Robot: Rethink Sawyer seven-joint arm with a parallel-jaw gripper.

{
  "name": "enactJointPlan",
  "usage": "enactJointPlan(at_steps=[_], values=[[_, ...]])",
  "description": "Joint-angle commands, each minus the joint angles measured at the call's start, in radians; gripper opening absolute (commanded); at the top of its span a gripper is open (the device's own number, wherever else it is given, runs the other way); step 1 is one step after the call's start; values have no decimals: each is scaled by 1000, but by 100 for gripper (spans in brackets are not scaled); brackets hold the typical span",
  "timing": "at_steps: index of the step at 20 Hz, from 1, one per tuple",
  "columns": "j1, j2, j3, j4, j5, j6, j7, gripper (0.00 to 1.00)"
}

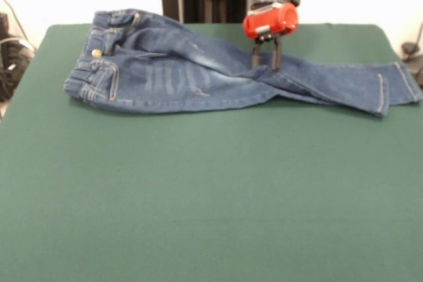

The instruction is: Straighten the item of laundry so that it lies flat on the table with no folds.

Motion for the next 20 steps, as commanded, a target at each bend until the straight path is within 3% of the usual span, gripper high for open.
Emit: enactJointPlan(at_steps=[1,20], values=[[6,115,153,-27,25,251,224,100],[-23,104,180,-60,66,281,217,100]])
